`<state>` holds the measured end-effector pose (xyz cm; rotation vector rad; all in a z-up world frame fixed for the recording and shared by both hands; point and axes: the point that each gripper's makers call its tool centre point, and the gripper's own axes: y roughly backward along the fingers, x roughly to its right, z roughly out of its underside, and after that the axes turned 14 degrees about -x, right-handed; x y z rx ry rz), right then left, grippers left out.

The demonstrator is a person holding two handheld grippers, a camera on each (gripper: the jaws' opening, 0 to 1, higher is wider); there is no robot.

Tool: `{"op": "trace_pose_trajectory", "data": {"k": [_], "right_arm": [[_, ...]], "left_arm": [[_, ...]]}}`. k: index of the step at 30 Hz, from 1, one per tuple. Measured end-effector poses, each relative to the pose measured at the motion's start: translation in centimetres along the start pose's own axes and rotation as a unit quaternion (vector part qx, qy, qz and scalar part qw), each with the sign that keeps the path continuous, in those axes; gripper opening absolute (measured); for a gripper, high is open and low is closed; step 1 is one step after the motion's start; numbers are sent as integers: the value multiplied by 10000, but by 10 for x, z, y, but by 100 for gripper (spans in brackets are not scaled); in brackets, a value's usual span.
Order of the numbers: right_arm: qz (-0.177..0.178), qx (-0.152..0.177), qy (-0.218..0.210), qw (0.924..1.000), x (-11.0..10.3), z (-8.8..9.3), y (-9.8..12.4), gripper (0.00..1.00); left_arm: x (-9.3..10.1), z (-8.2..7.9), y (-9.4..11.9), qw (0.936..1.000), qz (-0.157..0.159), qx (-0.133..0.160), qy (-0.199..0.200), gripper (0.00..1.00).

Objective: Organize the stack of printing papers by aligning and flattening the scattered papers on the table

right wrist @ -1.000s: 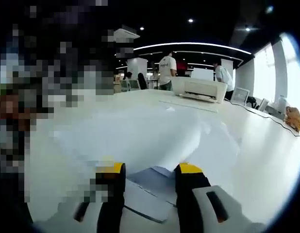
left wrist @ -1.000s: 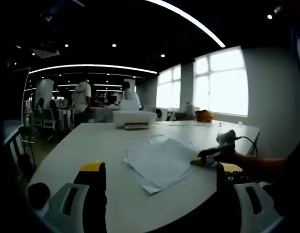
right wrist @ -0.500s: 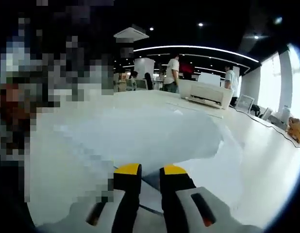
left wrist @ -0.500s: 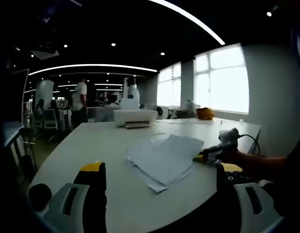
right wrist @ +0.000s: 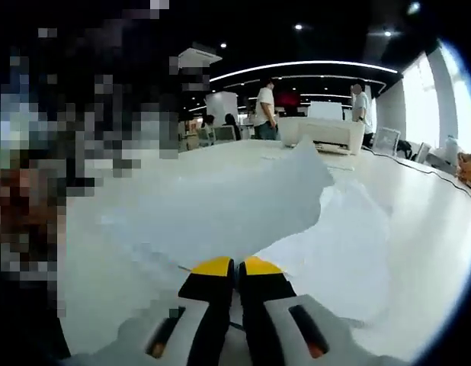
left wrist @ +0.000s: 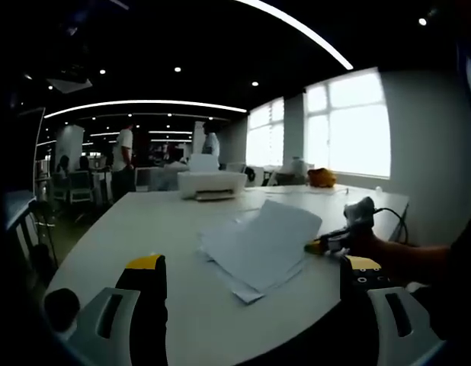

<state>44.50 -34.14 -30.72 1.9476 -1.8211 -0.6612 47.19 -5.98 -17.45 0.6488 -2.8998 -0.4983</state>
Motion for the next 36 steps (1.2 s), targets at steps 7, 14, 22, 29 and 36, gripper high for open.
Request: {"op": "trace_pose_trajectory", "data": {"k": [7,14,22,29,36], "right_arm": [[-184,278,-234,9992,0,-8,9,0],[-259,351,-257,9987,-3,-10,12,0],[-424,480,-302,9975,-7,-13,17,0],[-563,659,-276,9959,-12,-16,25,0],[-928,1252,-365,9871,-17,-28,47,0]], "left_arm": [[0,-3,0,10000,-4,69,31,97],[0,-3,0,10000,-6,81,11,97],[-2,-8,3,9999,-28,157,-53,97],[-1,-6,5,9995,72,251,149,97],[0,-5,2,9995,136,255,131,97]]}}
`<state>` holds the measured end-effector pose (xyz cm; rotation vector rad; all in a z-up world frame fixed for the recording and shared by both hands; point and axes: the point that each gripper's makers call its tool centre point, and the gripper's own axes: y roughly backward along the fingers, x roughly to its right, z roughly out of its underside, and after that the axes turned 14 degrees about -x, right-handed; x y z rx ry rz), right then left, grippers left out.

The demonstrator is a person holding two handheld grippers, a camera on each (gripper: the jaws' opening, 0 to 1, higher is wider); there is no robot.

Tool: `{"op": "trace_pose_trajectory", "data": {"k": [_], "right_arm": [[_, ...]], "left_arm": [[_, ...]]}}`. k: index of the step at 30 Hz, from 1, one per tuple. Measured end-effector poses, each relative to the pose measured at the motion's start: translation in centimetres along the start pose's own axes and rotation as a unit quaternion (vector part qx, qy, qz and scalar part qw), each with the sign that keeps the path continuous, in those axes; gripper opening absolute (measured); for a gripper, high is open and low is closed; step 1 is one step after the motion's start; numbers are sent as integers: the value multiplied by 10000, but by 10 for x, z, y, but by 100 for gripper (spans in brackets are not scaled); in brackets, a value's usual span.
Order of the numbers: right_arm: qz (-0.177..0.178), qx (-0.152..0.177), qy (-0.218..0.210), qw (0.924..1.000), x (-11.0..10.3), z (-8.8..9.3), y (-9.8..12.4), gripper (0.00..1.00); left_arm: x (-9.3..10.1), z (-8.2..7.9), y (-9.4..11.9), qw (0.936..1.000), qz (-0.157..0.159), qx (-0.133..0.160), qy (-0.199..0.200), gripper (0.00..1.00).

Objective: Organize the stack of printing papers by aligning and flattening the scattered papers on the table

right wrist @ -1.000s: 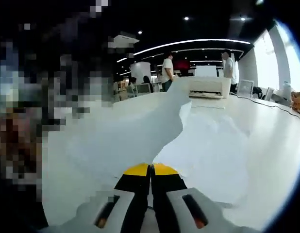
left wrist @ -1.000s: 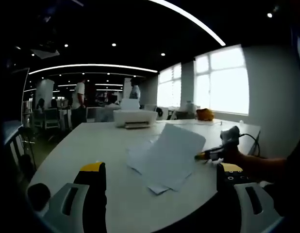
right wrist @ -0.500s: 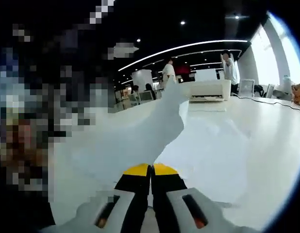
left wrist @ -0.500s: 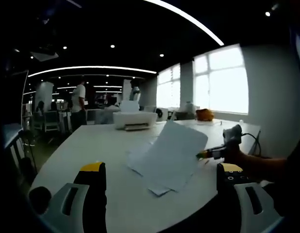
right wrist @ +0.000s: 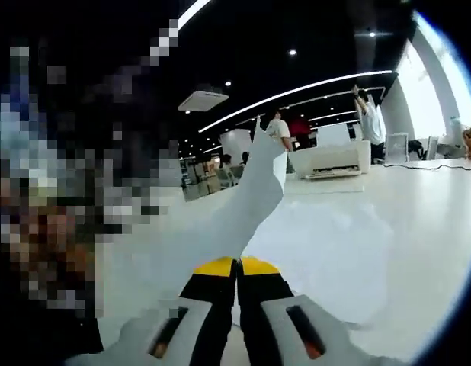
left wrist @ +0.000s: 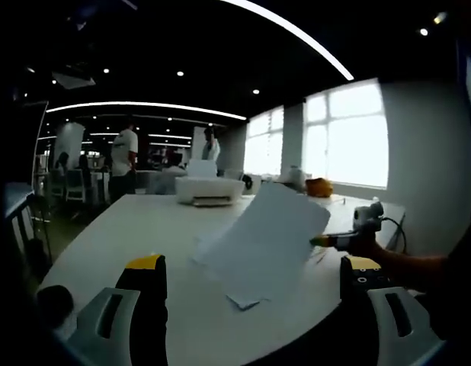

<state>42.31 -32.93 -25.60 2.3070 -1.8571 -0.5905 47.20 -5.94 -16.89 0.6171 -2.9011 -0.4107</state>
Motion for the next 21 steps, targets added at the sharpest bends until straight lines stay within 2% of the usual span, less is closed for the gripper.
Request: {"op": "trace_pose_trajectory", "data": {"k": [8,12,16,18,21], "right_arm": [[-220,85,-88,9997,-6,-4,3,0],[-410,189,-232,9987,-9,-10,6,0],[-673,346,-228,9969,-12,-25,12,0],[-826,343,-253,9957,-12,-33,18,0],[-862,294,-190,9957,-9,-45,26,0]], "left_arm": [[5,-2,1,9998,164,81,16,97],[-1,-2,-3,9997,116,171,108,97],[-4,0,-8,9998,140,59,150,97],[1,-7,-7,9992,305,149,210,97],[3,-16,-3,9989,278,337,176,97]]}}
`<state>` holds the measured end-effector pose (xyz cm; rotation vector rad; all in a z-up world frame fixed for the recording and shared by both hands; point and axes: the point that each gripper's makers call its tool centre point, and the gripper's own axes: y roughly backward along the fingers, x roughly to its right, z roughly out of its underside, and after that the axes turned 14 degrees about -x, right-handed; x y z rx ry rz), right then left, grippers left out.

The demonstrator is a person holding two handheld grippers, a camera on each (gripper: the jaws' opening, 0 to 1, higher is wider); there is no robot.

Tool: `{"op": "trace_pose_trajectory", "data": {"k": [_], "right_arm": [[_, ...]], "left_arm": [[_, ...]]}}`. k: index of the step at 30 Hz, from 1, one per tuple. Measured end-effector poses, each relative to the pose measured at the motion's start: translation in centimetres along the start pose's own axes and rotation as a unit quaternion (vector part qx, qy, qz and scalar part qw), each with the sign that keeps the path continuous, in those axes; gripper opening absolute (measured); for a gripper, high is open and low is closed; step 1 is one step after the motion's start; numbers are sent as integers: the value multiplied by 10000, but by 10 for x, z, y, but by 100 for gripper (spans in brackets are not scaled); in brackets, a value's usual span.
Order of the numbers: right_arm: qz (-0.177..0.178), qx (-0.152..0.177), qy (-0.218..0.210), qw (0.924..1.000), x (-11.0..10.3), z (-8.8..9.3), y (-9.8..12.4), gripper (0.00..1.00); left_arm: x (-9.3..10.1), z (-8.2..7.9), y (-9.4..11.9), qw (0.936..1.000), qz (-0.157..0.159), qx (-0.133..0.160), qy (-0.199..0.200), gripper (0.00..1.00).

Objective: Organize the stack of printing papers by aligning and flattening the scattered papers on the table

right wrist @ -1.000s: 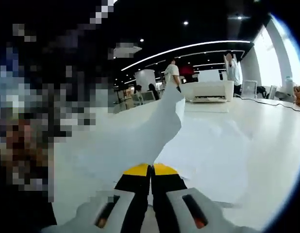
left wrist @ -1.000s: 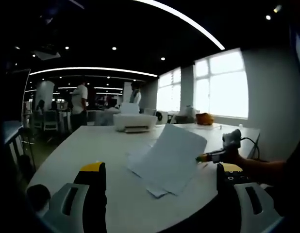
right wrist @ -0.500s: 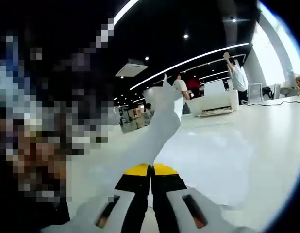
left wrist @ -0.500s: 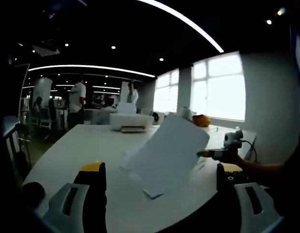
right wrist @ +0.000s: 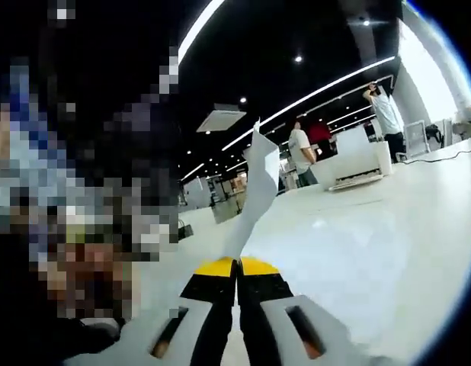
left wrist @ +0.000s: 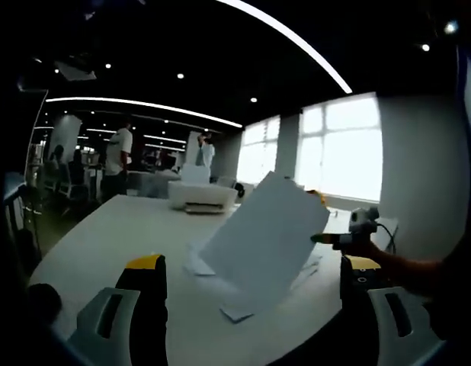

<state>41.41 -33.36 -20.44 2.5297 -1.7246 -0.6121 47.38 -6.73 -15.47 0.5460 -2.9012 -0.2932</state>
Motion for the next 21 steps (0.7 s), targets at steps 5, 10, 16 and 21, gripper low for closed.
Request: {"op": "trace_pose_trajectory", "data": {"k": [5,10,16,21], "right_arm": [[-121,27,64,9999,-5,-22,15,0],[-16,11,279,9996,-15,-31,16,0],[-227,87,366,9990,-23,-44,17,0],[-435,172,609,9970,-26,-60,23,0]], "left_arm": [[4,1,-1,10000,59,-23,-47,97],[11,-3,3,9999,122,8,-54,97],[12,-6,5,9998,170,74,-86,97],[11,-10,7,9997,201,162,-52,97]]}}
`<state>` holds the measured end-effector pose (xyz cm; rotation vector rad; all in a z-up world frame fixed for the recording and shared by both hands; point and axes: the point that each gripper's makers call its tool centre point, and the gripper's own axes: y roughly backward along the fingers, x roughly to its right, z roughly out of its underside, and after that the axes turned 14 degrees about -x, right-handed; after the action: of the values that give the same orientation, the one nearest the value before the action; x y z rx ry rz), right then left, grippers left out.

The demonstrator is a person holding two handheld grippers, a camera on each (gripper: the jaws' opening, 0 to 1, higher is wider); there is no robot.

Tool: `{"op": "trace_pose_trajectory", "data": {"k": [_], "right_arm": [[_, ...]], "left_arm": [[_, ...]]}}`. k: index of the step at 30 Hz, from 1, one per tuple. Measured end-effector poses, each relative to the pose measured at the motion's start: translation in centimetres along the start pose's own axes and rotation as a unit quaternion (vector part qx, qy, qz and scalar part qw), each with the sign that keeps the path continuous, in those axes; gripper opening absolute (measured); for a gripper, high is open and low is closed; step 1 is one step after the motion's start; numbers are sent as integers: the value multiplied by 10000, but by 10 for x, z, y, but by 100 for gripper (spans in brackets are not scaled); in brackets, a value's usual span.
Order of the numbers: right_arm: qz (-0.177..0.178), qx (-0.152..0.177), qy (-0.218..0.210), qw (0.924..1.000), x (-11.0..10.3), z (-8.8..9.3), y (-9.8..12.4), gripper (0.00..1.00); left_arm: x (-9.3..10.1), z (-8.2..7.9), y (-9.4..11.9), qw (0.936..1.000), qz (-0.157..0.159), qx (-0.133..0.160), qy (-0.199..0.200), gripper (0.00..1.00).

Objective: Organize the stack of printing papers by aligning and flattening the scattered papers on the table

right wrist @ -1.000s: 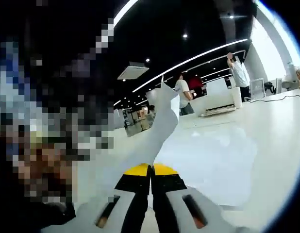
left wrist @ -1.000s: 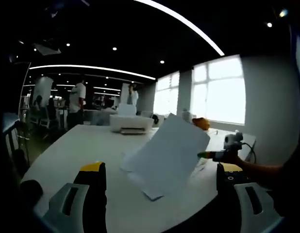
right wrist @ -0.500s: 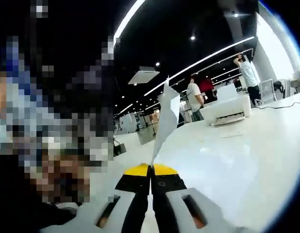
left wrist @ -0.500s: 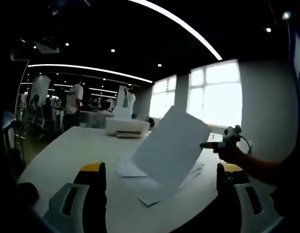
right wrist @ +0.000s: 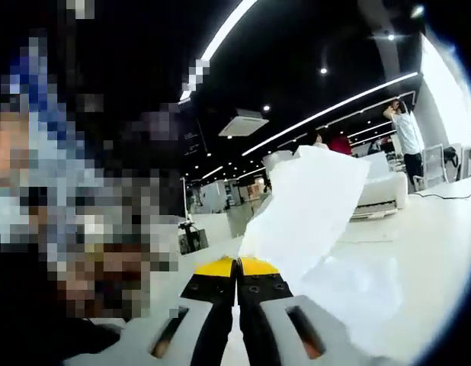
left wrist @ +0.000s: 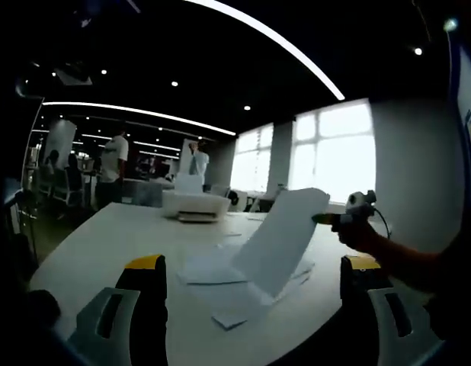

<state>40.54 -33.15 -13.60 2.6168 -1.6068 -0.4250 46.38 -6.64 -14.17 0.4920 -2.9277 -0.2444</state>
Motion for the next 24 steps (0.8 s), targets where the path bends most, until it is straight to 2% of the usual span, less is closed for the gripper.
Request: {"op": "trace_pose_trajectory", "data": {"k": [9,18,24], "right_arm": [[-423,242,98,9988,-9,-35,13,0],[-714,220,312,9967,-20,-56,11,0],[-1086,285,417,9928,-37,-73,15,0]], "left_arm": [[1,-8,-2,10000,3,17,-72,97],[2,-9,-4,10000,26,-32,-73,97],[2,-11,-4,9999,-2,-36,-96,97]]}}
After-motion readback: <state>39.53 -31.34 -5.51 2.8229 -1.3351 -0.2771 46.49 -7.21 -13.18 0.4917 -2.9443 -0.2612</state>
